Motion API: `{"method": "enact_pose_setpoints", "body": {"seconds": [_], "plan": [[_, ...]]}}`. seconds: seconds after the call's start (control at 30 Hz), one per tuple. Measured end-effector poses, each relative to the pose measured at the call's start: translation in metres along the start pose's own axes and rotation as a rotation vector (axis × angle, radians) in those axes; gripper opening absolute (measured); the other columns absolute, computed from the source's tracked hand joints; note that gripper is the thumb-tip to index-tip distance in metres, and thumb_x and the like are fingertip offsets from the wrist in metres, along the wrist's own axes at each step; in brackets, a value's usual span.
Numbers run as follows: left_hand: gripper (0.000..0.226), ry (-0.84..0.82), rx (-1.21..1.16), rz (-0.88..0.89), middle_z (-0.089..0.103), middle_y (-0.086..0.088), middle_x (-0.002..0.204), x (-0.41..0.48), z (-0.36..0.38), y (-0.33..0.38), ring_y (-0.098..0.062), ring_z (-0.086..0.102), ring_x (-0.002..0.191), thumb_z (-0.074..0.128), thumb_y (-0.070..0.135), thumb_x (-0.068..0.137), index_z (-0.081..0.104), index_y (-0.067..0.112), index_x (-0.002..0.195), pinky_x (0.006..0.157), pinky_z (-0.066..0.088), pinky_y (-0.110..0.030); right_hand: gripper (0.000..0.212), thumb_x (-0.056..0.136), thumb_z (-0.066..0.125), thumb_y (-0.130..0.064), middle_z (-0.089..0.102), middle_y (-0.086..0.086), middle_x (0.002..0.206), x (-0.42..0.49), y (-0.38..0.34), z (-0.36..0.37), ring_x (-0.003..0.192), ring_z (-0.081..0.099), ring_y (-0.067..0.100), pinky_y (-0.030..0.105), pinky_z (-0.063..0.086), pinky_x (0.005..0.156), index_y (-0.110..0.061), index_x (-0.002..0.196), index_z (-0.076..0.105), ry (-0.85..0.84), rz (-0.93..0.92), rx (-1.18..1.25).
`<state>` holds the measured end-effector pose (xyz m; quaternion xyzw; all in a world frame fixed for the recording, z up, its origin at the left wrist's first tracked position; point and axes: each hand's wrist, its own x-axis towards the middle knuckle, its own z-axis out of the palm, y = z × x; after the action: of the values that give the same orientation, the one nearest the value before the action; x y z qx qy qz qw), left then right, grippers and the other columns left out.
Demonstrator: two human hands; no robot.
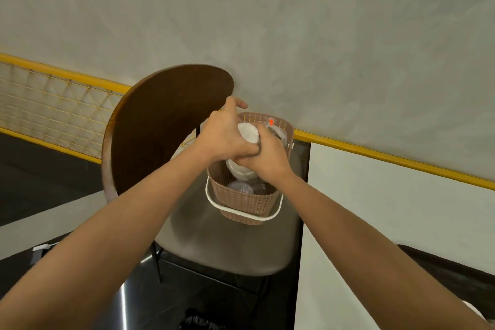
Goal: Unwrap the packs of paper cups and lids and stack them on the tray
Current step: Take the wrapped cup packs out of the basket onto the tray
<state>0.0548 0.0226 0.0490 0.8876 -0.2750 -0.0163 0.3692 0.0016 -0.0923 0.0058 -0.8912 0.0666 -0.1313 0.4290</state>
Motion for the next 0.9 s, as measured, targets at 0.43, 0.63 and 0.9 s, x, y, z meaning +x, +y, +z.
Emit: {"method": "enact_pose_setpoints", "body": {"seconds": [0.43, 0.63, 0.9], "plan": [[0.032, 0.126, -0.513, -0.134, 0.063, 0.002, 0.1, 0.005, 0.004, -0.01, -0.014, 0.062, 0.083, 0.059, 0.024, 0.09, 0.053, 0.02, 0.121, 0.074, 0.056, -0.03, 0.068, 0.061, 0.085, -0.029, 0.063, -0.001, 0.112, 0.005, -0.001, -0.042, 0.1, 0.058, 0.016, 0.029, 0.049, 0.082, -0.02, 0.12, 0.053, 0.221, 0.059, 0.005], [0.023, -0.122, -0.134, -0.183, 0.065, -0.002, 0.099, 0.016, 0.016, -0.039, -0.017, 0.062, 0.095, 0.058, 0.005, 0.084, 0.062, 0.019, 0.101, 0.086, 0.051, -0.031, 0.069, 0.062, 0.085, -0.029, 0.061, -0.002, 0.112, 0.004, -0.002, -0.06, 0.096, 0.054, 0.012, 0.022, 0.044, 0.077, -0.019, 0.122, 0.052, 0.243, 0.059, -0.003], [0.029, -0.545, 0.372, -0.133, 0.068, -0.004, 0.106, 0.03, 0.069, -0.051, -0.022, 0.062, 0.1, 0.073, 0.016, 0.077, 0.07, 0.013, 0.105, 0.086, 0.047, -0.03, 0.069, 0.062, 0.084, -0.036, 0.059, -0.006, 0.107, 0.011, 0.0, -0.066, 0.096, 0.054, 0.012, 0.026, 0.049, 0.078, -0.022, 0.121, 0.05, 0.29, 0.081, -0.01]]}}
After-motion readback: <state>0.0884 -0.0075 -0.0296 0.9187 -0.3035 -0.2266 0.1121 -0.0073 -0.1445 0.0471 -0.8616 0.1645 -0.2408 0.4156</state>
